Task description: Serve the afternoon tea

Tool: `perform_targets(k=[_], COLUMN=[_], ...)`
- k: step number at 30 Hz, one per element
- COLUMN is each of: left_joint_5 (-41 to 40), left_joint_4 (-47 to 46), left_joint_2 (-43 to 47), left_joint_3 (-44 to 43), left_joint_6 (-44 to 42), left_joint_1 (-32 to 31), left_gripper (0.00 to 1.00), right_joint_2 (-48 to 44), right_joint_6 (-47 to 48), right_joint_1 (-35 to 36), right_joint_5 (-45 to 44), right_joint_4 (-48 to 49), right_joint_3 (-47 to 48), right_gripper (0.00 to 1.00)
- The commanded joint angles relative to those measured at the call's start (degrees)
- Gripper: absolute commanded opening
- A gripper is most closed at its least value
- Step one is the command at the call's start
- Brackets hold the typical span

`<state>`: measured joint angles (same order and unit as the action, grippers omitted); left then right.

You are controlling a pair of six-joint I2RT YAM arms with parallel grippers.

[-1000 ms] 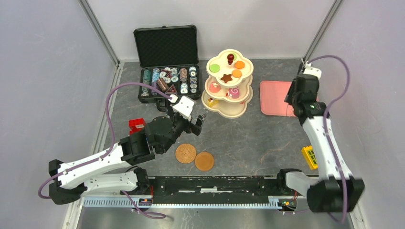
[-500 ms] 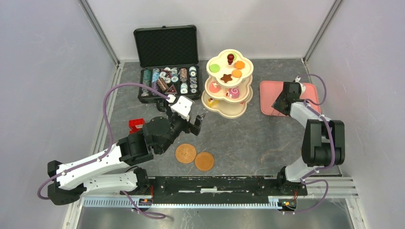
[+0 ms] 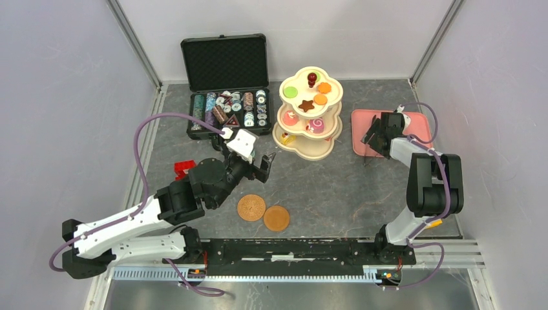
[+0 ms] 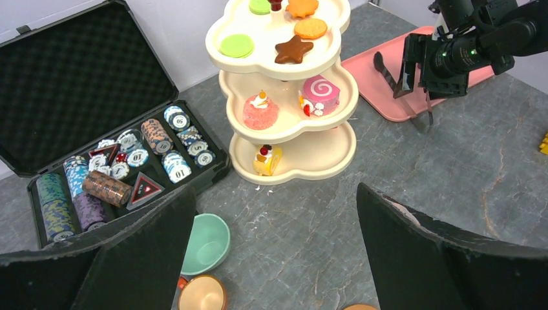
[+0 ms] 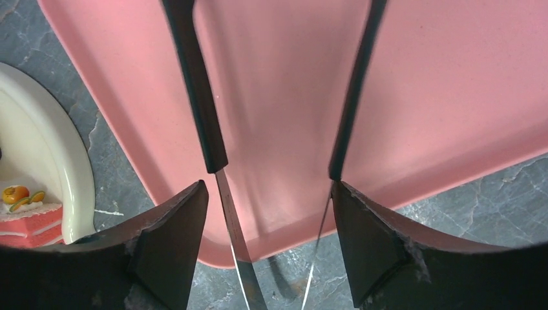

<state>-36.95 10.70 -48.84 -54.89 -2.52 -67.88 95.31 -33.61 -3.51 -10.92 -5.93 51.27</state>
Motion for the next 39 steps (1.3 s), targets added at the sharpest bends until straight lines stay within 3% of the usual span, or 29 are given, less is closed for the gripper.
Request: perform_targets(k=[1,10,14,18,24,30,34,39], left_joint_5=[-0.8,-4.8,-4.1,0.6,6.2,7.9,4.9,2.7], left_joint_4=[-1.0,3.8,10.6,20.0,29.8,30.2,32.7,34.2], left_joint_2=[-0.4,-2.4,-2.8,-2.7,0.8,10.5,10.2,8.1], left_joint_3=[0.0,-4.1,-5.4,-4.2,3.6,11.4,9.0,5.5], left_joint_6=[-0.5,1.8,12.0,26.9,45.4,51.3,49.0,47.4], left_joint_1=[0.3,0.3,0.2,0.2,0.2,0.2,0.2,0.2], left_gripper=[1.00,1.00,1.00,1.00,1.00,1.00,1.00,1.00], right_joint_2=[-1.0,-13.2,-22.2,-31.0,-46.4,-57.6,-54.9,-37.2], right_joint_6=[2.2,11.8,12.5,11.9,9.9,8.0,3.6,1.3], right_joint_1=[0.0,0.1,2.3,12.5,25.3,38.3,53.7,74.6], right_joint_5=[2.4,3.0,4.7,5.1,10.2,15.4,8.7,-7.7], right_joint_4=[3.2,0.5,3.5,9.6,9.2,3.7,5.5,6.1], right_joint_3=[0.5,-1.5,-7.8,-16.2,-28.9,-36.6,-37.8,-28.7], right_gripper=[0.78,0.98,0.98,0.98,0.98,0.91,0.91,0.89])
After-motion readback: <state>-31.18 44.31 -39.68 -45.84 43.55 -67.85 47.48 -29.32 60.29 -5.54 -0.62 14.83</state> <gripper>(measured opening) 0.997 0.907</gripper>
